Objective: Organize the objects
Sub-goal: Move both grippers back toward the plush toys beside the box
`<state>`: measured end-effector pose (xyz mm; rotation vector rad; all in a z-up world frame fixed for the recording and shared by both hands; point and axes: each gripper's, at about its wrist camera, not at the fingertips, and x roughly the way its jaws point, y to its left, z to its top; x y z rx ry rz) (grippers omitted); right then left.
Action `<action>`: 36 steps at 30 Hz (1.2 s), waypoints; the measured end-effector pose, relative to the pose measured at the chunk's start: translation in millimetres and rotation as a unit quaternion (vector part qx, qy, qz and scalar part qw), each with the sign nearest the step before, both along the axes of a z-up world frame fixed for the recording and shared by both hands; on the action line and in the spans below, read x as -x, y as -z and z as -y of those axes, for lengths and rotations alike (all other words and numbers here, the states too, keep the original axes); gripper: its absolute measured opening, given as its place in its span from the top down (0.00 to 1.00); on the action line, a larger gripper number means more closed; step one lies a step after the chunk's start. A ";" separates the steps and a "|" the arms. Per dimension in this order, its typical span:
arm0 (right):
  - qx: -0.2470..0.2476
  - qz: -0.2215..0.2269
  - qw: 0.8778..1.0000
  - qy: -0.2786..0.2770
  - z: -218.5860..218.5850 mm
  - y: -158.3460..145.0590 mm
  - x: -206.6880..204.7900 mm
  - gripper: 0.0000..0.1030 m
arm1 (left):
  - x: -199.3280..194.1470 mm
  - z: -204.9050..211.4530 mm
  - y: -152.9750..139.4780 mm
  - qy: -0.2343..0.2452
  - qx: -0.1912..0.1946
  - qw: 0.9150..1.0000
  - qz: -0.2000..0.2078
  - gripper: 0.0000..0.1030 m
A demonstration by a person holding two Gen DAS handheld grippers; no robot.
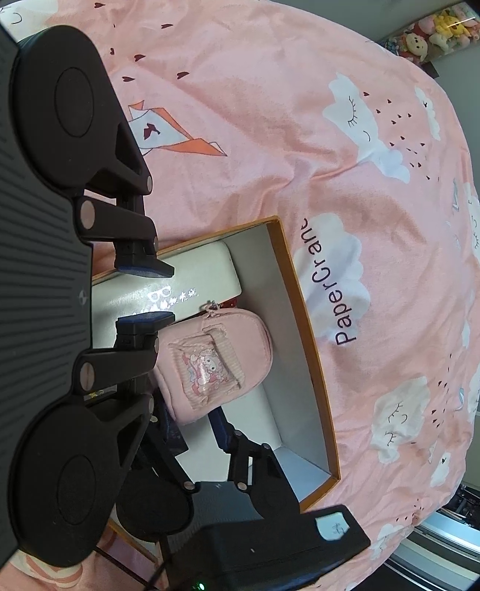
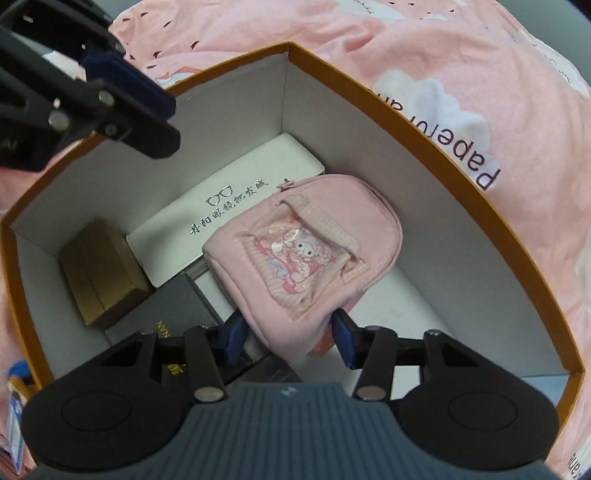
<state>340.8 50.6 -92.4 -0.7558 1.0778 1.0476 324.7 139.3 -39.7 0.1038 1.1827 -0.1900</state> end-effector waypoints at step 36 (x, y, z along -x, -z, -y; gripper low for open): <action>-0.216 0.070 0.919 0.323 205.3 -91.5 206.7 0.40 | 240.0 73.5 -30.5 -0.047 0.152 0.974 0.163 0.79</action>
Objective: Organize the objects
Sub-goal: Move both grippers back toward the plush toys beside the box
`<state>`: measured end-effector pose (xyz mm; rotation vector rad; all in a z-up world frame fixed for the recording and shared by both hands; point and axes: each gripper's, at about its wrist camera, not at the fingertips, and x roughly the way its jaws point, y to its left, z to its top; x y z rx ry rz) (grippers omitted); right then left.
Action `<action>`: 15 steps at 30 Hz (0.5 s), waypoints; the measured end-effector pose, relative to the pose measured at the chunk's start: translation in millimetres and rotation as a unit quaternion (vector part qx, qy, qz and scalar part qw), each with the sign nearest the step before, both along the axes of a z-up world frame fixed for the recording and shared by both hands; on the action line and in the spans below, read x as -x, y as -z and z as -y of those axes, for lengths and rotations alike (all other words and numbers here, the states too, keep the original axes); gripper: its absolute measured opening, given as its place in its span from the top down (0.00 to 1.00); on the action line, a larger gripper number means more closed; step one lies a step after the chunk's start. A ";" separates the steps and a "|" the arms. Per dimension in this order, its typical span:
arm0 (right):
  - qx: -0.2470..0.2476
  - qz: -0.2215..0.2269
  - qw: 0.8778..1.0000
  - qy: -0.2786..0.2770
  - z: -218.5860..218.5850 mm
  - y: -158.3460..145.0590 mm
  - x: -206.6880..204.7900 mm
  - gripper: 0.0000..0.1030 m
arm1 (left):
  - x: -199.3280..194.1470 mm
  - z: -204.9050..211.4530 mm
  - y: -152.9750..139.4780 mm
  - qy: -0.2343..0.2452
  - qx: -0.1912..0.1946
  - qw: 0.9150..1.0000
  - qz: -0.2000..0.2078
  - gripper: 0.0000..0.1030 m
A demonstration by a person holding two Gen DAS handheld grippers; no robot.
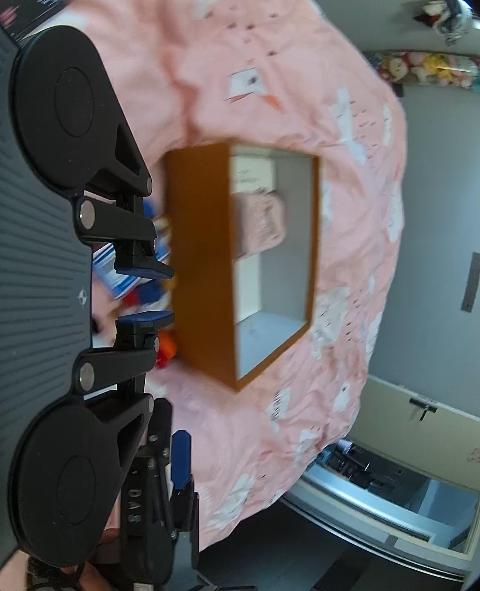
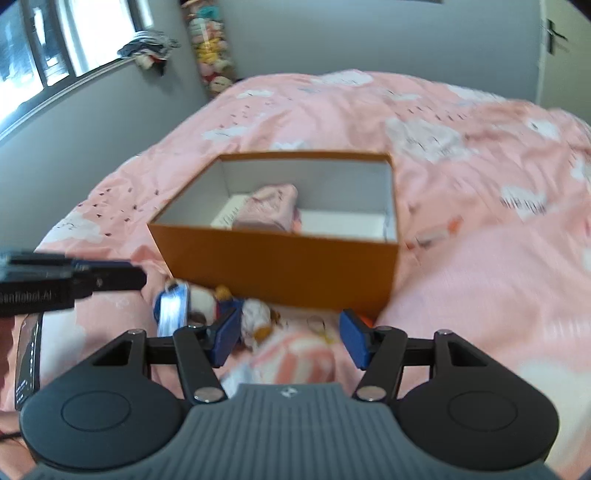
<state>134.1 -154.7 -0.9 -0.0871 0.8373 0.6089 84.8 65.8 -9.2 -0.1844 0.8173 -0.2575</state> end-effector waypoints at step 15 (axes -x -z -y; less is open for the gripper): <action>-0.041 -0.082 0.996 0.016 2.2 29.5 -5.8 0.23 | 32.1 15.1 36.8 -0.033 -0.018 0.997 -0.070 0.79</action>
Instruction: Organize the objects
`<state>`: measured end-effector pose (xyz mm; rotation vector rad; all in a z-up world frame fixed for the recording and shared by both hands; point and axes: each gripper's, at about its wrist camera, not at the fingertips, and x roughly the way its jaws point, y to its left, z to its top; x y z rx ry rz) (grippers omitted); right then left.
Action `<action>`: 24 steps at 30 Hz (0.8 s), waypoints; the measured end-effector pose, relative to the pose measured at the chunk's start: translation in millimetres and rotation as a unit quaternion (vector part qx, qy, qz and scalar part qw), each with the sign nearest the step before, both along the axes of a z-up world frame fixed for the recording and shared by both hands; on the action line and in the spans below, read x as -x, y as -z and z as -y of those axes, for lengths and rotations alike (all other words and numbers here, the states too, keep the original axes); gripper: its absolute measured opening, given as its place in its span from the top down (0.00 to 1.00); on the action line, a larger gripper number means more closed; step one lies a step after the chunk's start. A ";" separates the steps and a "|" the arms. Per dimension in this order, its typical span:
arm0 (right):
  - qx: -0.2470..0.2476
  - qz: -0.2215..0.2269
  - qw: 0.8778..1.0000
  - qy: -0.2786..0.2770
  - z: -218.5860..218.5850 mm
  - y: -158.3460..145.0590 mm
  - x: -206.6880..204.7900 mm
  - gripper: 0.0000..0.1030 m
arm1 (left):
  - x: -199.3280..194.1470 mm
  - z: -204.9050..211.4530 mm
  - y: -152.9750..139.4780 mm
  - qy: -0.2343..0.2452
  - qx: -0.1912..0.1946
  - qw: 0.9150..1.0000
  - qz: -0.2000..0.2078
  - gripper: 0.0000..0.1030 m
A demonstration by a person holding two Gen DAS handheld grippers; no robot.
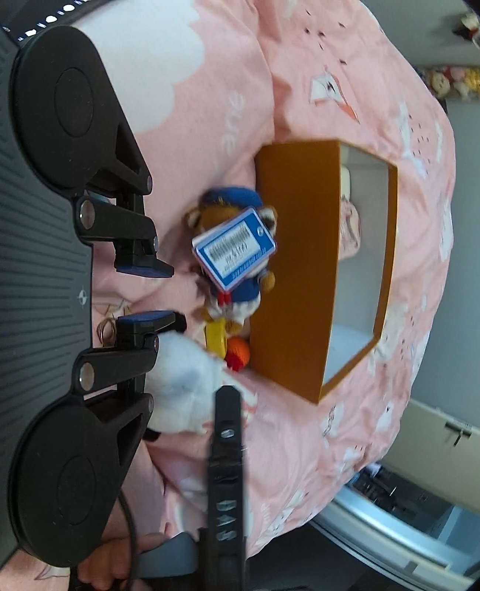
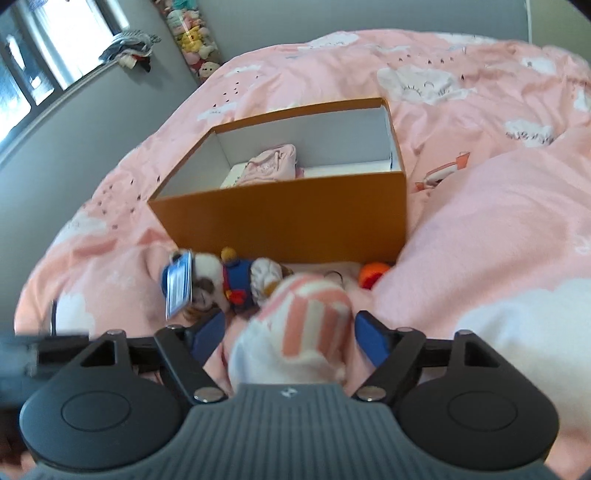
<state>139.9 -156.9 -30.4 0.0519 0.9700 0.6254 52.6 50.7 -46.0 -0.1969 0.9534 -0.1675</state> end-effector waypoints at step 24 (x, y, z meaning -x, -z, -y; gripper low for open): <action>0.069 0.093 0.987 -0.108 -58.9 0.2 33.9 0.46 | 1.3 -29.6 -10.1 -0.083 0.022 0.996 0.009 0.79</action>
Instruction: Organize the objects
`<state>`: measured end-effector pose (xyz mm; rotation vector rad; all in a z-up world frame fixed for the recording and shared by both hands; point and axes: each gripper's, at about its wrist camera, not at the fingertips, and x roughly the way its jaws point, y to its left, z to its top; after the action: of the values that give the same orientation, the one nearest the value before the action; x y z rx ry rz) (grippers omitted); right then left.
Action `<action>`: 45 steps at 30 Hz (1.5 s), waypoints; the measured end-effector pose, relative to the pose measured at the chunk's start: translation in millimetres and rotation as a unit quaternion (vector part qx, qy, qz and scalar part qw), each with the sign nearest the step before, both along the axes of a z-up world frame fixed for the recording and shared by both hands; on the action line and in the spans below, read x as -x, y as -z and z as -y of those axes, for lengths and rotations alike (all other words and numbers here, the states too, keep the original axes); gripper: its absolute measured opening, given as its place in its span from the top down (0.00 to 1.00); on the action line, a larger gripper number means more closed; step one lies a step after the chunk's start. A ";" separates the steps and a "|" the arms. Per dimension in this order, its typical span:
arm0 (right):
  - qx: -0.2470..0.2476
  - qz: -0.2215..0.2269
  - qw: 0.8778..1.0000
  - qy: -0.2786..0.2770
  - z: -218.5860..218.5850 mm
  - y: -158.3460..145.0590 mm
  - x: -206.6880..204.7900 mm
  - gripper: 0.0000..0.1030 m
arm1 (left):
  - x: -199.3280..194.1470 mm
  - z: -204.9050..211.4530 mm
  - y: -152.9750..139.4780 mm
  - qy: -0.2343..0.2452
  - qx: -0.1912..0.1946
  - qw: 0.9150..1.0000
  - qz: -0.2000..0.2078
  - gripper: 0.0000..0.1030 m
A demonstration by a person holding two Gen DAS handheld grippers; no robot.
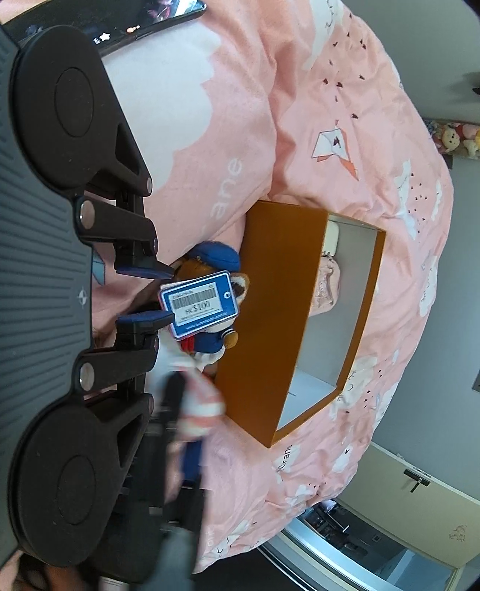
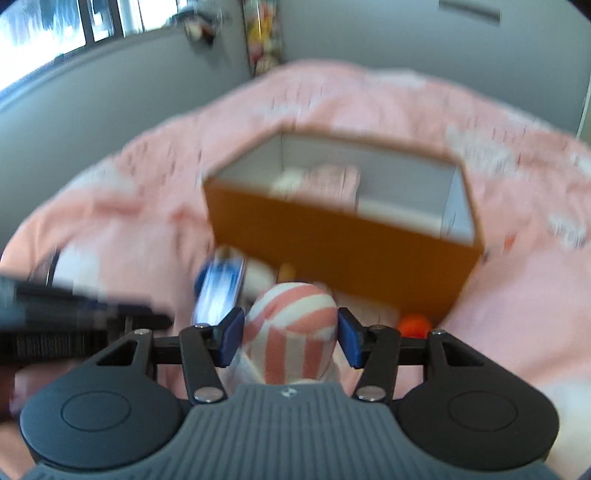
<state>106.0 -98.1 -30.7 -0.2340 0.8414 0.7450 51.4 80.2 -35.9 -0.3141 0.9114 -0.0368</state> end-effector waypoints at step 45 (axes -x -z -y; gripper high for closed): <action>-0.039 -0.200 0.976 0.075 72.1 39.6 -5.7 0.64 | -27.8 22.5 74.1 -0.025 0.236 0.946 -0.223 0.20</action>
<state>111.7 -170.2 -70.3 0.0531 1.1942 0.6904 79.2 57.7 -110.1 -0.8144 1.3430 -0.1434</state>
